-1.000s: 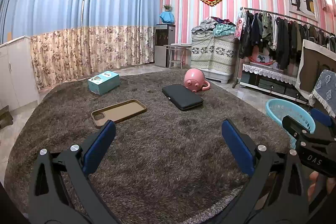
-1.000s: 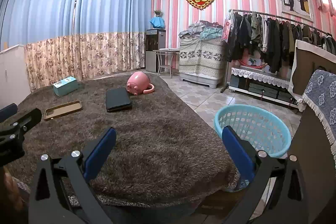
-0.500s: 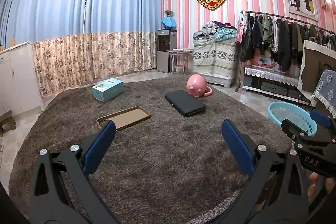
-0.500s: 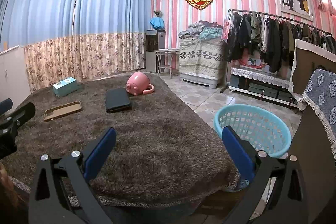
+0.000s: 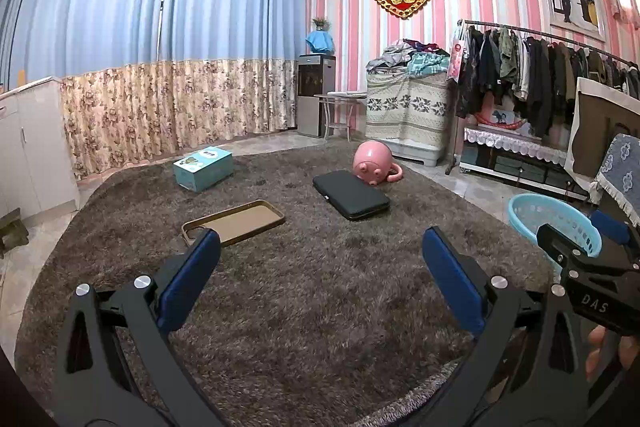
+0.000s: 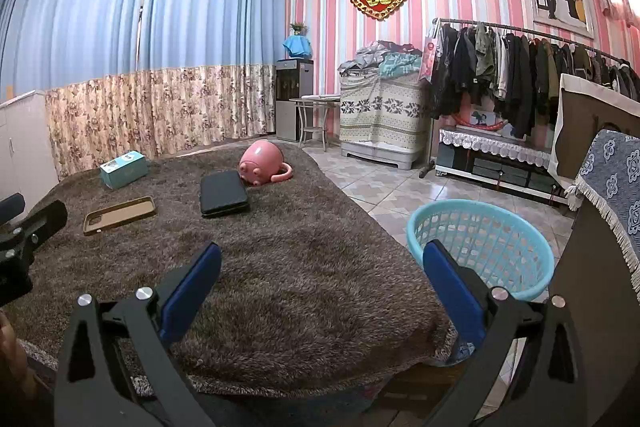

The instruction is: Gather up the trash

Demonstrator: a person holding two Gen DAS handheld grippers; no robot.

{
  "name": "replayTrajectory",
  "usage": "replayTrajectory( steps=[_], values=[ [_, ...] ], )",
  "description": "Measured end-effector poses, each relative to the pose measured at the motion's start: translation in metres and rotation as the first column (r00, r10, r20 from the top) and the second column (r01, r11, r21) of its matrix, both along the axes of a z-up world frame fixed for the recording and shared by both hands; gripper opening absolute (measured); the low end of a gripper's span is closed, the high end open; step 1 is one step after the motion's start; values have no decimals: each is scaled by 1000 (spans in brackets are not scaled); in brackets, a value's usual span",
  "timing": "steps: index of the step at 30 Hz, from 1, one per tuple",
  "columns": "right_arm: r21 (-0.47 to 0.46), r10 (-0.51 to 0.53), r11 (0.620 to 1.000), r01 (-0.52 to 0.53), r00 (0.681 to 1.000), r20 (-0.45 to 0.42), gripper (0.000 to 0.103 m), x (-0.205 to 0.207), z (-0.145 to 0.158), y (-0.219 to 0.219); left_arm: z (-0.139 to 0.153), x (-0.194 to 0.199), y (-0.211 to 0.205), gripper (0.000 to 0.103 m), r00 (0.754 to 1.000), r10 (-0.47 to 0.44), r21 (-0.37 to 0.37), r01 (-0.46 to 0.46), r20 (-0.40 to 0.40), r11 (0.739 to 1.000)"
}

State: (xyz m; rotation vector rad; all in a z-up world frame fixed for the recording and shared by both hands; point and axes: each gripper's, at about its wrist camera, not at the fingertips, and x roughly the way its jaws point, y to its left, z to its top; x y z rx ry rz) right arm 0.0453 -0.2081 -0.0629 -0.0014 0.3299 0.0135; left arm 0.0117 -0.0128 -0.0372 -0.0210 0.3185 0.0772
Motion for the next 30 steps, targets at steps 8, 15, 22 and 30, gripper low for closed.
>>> replayTrajectory(
  steps=[8,15,22,30],
  values=[
    [-1,1,1000,-1,1000,1,99,0,0,0,0,0,1,98,1000,1,-1,-1,-1,1000],
    [-2,0,1000,0,1000,0,99,0,0,0,0,0,-1,98,1000,2,-2,-2,-1,1000],
    [-1,1,1000,-1,1000,1,99,0,0,0,0,0,-1,98,1000,0,-4,0,-2,1000],
    [-3,1,1000,-1,1000,1,99,0,-1,0,0,0,-2,98,1000,4,-1,-4,1,1000]
  ],
)
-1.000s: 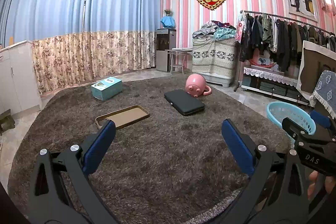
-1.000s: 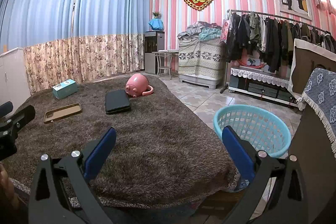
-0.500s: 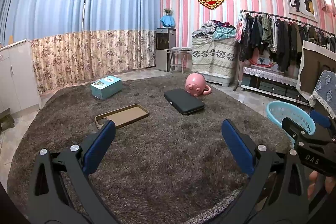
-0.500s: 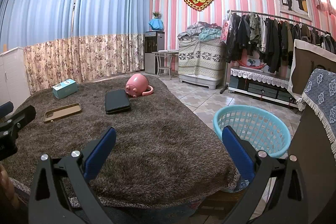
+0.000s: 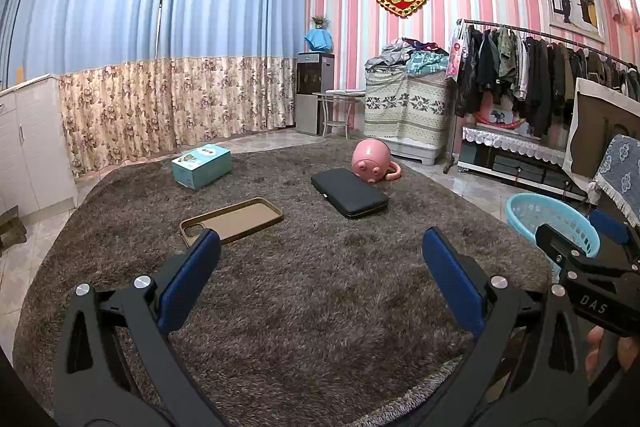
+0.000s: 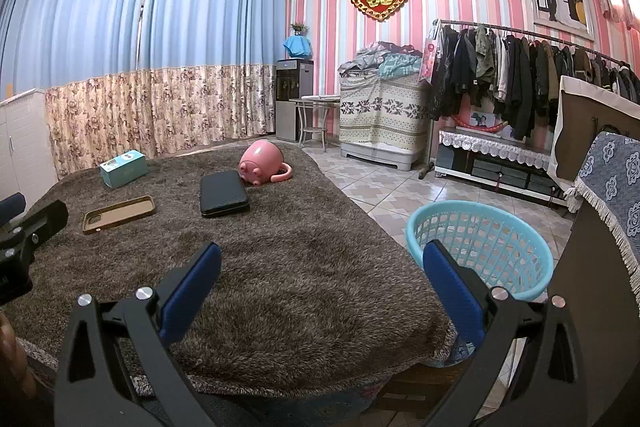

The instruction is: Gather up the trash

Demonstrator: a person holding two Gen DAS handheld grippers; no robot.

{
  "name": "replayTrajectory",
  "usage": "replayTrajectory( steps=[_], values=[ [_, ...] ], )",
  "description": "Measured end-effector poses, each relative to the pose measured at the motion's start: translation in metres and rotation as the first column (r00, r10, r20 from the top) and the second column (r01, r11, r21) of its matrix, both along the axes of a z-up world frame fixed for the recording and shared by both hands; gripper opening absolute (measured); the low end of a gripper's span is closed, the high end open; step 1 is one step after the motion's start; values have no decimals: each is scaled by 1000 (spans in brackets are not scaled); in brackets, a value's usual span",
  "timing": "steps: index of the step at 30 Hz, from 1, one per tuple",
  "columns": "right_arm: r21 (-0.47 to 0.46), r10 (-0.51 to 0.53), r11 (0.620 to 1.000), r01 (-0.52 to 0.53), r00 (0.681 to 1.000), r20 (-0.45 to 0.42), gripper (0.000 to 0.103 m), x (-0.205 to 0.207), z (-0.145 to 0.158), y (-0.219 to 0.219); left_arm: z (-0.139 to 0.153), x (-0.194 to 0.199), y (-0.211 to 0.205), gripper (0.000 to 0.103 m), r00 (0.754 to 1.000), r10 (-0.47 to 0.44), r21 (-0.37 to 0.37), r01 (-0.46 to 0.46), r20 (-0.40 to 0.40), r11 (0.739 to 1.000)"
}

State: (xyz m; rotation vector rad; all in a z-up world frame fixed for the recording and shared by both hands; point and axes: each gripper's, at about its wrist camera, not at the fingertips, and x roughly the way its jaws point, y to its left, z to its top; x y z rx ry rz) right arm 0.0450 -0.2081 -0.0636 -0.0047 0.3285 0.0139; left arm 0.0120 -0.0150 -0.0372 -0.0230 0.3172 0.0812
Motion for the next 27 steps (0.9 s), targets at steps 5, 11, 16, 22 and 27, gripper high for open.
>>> replayTrajectory(
  steps=[5,11,16,22,27],
  values=[
    [1,0,1000,0,1000,0,99,0,0,0,0,0,1,98,1000,-1,-1,1,-1,1000],
    [0,0,1000,0,1000,0,99,0,0,0,0,0,1,98,1000,-2,-2,2,-2,1000],
    [0,0,1000,0,1000,0,99,0,-1,0,0,0,1,98,1000,0,-4,0,-3,1000],
    [-1,0,1000,0,1000,0,99,0,-1,0,0,0,2,98,1000,-1,-4,1,-1,1000],
    [-1,0,1000,0,1000,-1,99,1,-2,1,0,0,2,98,1000,-3,-2,3,-2,1000]
  ],
)
